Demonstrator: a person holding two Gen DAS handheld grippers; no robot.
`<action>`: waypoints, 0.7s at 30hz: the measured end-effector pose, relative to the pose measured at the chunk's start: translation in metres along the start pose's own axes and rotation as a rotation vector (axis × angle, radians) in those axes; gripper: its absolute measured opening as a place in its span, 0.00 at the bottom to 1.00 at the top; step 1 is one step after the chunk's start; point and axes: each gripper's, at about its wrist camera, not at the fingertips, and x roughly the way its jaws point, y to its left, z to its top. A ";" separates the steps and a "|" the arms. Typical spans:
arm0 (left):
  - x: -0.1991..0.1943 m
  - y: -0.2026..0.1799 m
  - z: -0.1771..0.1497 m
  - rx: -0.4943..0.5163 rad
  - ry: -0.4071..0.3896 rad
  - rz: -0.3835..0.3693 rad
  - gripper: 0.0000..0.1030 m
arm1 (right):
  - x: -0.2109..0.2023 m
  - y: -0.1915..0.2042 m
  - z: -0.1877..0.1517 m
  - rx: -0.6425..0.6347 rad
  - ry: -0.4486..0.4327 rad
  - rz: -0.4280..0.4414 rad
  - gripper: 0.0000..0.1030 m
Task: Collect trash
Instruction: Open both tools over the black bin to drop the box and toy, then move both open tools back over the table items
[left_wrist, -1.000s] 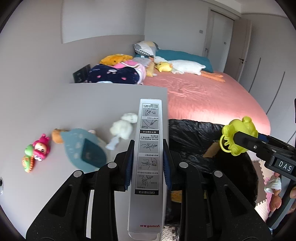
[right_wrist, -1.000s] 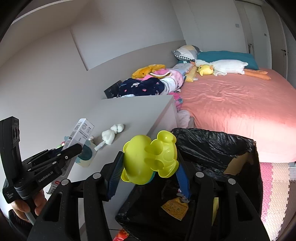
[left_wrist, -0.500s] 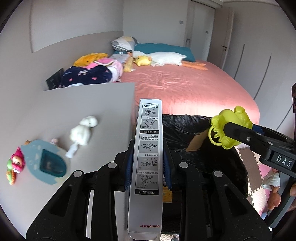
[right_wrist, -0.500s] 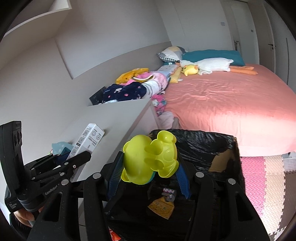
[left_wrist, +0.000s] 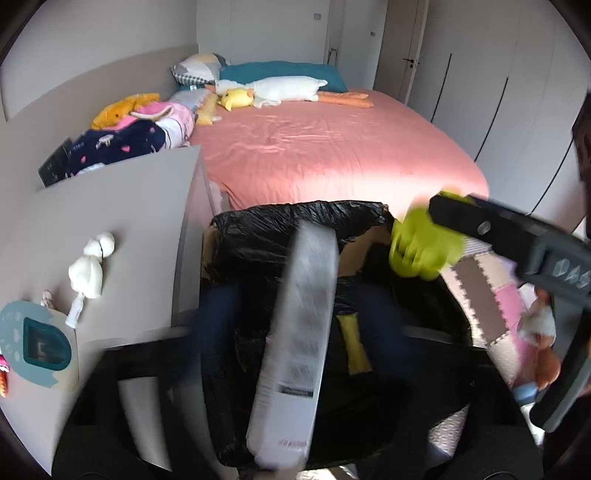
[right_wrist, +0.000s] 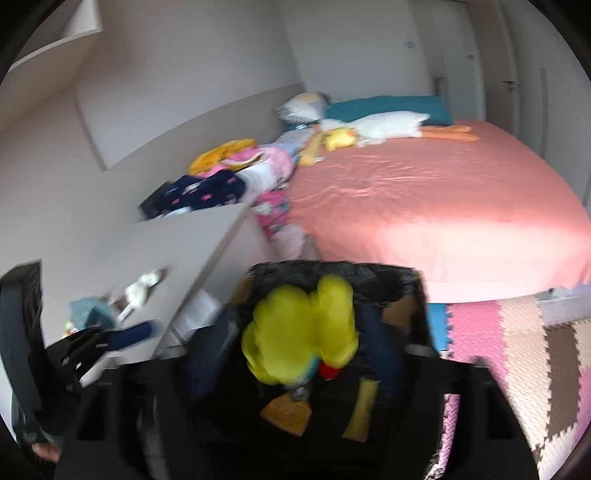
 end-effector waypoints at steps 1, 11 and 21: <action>-0.001 -0.003 -0.001 0.016 -0.017 0.021 0.94 | -0.001 -0.002 0.000 0.008 -0.014 -0.007 0.83; 0.000 0.011 -0.006 -0.034 -0.008 0.054 0.94 | 0.001 -0.009 -0.001 0.022 -0.020 -0.017 0.83; -0.009 0.023 -0.013 -0.051 -0.021 0.092 0.94 | 0.007 0.004 -0.004 0.004 -0.002 0.006 0.83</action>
